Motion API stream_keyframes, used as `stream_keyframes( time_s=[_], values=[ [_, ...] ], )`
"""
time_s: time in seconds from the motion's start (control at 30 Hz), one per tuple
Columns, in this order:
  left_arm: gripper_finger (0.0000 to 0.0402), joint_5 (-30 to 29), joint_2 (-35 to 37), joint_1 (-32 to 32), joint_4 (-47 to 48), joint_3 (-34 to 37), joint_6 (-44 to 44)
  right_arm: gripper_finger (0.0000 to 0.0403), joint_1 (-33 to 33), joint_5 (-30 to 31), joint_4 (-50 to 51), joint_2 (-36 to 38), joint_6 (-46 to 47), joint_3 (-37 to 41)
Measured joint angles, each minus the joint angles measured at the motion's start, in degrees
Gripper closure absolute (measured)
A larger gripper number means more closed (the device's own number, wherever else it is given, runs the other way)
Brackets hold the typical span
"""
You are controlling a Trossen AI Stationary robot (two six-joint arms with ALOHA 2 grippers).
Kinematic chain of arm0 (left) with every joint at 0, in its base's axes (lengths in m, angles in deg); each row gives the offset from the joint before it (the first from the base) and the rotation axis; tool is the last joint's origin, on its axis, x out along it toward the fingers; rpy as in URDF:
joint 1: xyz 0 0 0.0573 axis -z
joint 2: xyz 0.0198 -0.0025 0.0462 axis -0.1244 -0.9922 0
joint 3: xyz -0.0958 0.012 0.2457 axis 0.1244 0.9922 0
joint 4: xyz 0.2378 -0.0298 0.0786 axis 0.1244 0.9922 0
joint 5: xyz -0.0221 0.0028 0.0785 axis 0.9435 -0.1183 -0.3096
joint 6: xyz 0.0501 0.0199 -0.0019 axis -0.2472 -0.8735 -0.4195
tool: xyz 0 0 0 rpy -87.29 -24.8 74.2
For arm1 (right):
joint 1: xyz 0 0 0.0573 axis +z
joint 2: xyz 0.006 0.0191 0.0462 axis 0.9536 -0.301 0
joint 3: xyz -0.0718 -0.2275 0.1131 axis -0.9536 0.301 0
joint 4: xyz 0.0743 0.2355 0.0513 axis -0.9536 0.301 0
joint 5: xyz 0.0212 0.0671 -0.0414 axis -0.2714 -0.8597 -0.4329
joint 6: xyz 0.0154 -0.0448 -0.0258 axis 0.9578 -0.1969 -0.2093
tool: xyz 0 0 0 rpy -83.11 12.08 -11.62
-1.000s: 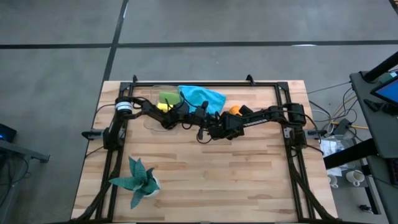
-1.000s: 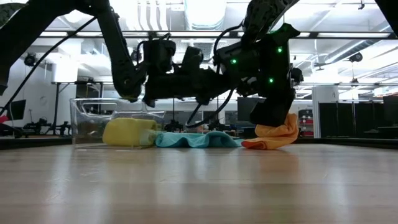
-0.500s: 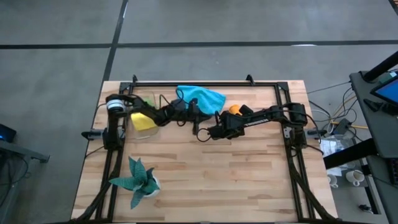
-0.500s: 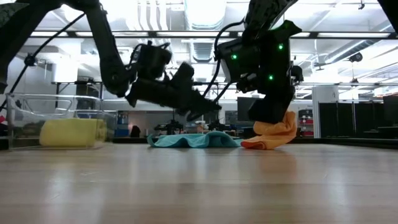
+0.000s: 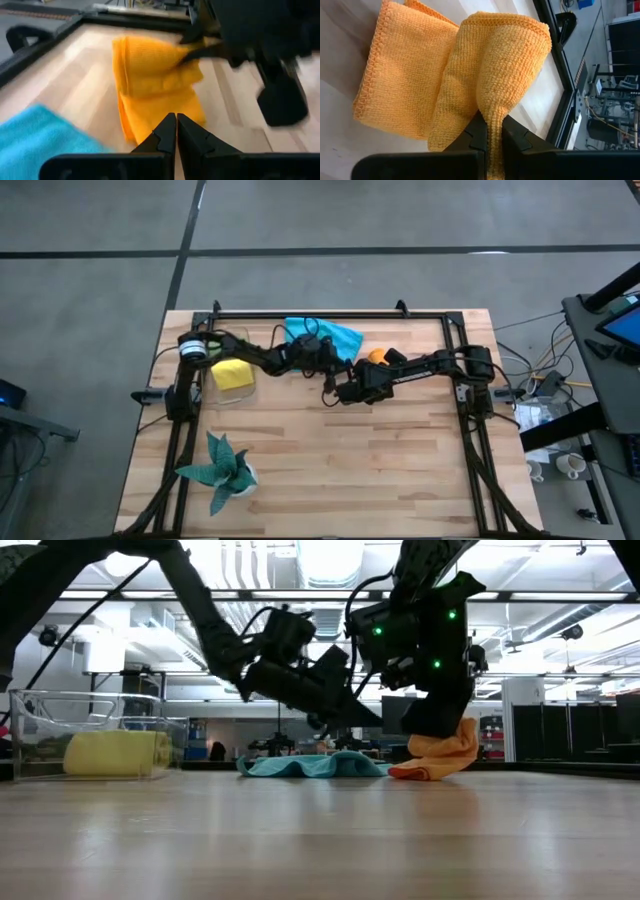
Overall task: Roll microfiber towels into tight, uniform cylinder then place into a basket
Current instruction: Roll the orange microfiber towel
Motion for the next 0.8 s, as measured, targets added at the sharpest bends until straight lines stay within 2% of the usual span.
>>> stream_keyframes(
  time_s=[0.23, 0.53, 0.8],
  values=[
    [0.0402, 0.8, -4.0, 0.3, 5.1, -5.9, 0.2, 0.0390, 0.0, 0.0, -0.1, 0.4, -0.2, 0.0],
    [0.0402, 2.0, -10.1, 0.4, 4.8, -10.4, 0.5, 0.0390, 0.0, -0.2, -0.7, 0.6, -0.7, -0.2],
    [0.0402, 2.2, -13.2, 0.9, 4.8, -13.7, 2.0, 0.0390, 0.2, -3.0, -4.9, 0.6, -3.1, -0.2]
  ],
)
